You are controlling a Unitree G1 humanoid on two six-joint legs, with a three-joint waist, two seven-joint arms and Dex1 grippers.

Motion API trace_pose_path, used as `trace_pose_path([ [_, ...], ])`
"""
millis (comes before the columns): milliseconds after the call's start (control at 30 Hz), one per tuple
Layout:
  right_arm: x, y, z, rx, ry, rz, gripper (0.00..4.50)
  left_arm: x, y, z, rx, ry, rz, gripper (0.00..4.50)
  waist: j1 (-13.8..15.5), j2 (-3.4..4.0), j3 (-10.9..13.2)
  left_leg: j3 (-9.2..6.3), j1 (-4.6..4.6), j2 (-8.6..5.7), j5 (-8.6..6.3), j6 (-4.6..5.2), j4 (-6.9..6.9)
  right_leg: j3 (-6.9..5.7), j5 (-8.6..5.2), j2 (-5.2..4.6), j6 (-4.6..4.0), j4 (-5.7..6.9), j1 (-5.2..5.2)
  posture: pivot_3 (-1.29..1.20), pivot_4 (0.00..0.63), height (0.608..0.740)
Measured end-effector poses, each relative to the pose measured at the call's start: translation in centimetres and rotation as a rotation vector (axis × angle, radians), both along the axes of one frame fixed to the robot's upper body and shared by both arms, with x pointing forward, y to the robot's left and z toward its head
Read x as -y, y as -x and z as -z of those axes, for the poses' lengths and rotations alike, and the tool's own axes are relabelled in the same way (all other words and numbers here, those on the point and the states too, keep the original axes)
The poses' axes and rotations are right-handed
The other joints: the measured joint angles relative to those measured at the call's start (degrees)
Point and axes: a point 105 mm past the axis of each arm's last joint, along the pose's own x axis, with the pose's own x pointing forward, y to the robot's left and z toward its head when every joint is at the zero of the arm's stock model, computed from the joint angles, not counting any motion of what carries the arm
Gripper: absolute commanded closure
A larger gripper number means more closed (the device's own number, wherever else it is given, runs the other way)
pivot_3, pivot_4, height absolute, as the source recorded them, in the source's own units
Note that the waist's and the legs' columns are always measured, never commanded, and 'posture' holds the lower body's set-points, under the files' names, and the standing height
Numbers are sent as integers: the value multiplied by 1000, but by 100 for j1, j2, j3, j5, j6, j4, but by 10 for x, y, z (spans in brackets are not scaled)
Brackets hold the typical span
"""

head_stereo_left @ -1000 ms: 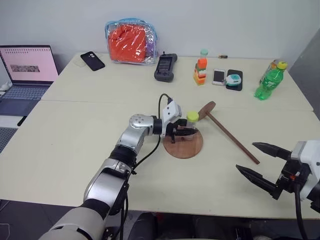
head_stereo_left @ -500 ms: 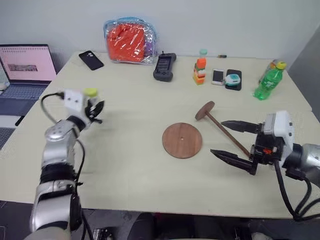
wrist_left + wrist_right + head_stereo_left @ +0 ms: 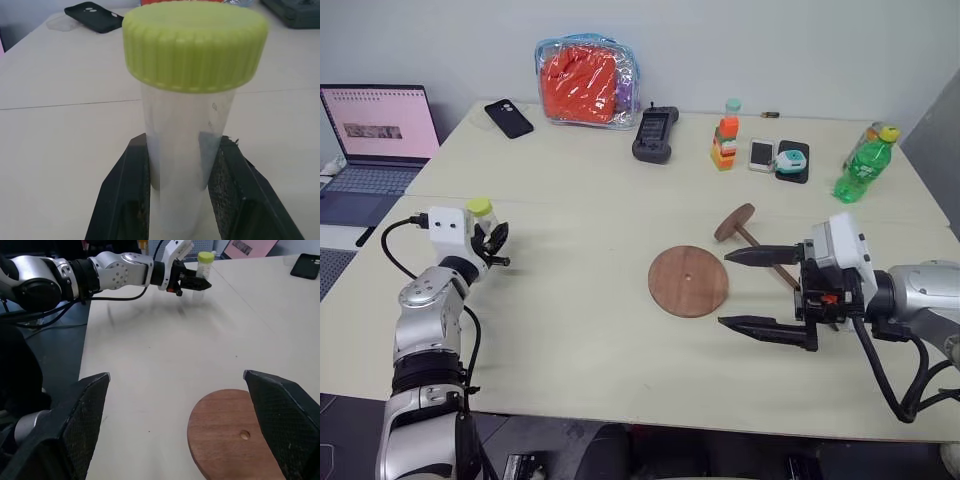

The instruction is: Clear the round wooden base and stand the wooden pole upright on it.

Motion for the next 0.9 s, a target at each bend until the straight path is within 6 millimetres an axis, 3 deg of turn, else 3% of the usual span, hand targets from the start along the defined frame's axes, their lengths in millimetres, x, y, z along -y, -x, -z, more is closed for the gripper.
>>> trace_pose_path([
  [33,0,0,1,-1,2,1,0,0,0,0,0,0,1,2608,-1,0,0,0,0,0,0,0,0,0,0,0,0,0,-1,0,150,740],
  [433,4,1,9,-25,17,9,0,10,6,6,-19,20,28,196,-2,0,0,3,0,2,0,0,-1,4,0,-1,0,0,-2,0,150,740],
  [700,4,0,10,-20,20,15,0,1,23,27,-81,43,-11,196,0,0,0,2,1,5,-1,0,-2,3,0,-1,-1,0,-2,0,150,740],
  [900,6,-3,10,-10,22,32,0,3,35,30,-88,12,1,196,-1,0,0,6,2,5,-1,-1,-4,7,0,-3,-1,-2,-2,0,150,740],
])
